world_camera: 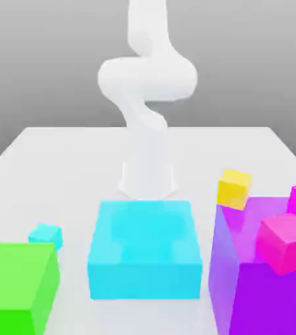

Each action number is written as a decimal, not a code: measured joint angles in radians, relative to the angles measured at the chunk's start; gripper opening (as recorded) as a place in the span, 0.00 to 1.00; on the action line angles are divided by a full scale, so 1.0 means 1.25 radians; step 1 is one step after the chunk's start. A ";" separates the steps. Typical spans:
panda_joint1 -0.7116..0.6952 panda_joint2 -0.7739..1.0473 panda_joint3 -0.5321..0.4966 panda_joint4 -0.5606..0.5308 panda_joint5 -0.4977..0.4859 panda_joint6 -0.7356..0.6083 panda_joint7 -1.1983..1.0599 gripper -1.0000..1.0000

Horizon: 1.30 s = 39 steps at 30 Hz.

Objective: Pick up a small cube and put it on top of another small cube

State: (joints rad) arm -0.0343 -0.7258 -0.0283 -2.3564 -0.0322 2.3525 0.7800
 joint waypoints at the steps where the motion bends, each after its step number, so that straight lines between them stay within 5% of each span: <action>1: -0.013 0.029 -0.012 -0.021 -0.012 0.020 -0.008 0.50; 15: -0.178 0.441 -0.253 -0.311 -0.080 0.307 -0.191 0.50; 20: -0.214 0.600 -0.294 -0.388 0.062 0.417 -0.357 0.50; 26: -0.378 0.778 -0.084 -0.358 0.284 0.553 -0.526 0.50; 27: -0.396 0.792 -0.064 -0.355 0.294 0.565 -0.534 0.00; 34: -0.395 0.789 -0.066 -0.356 0.290 0.561 -0.530 0.00; 39: -0.329 0.660 -0.173 -0.385 0.122 0.463 -0.405 0.00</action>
State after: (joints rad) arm -0.4450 0.0993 -0.2452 -2.8371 0.1204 2.9311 0.2737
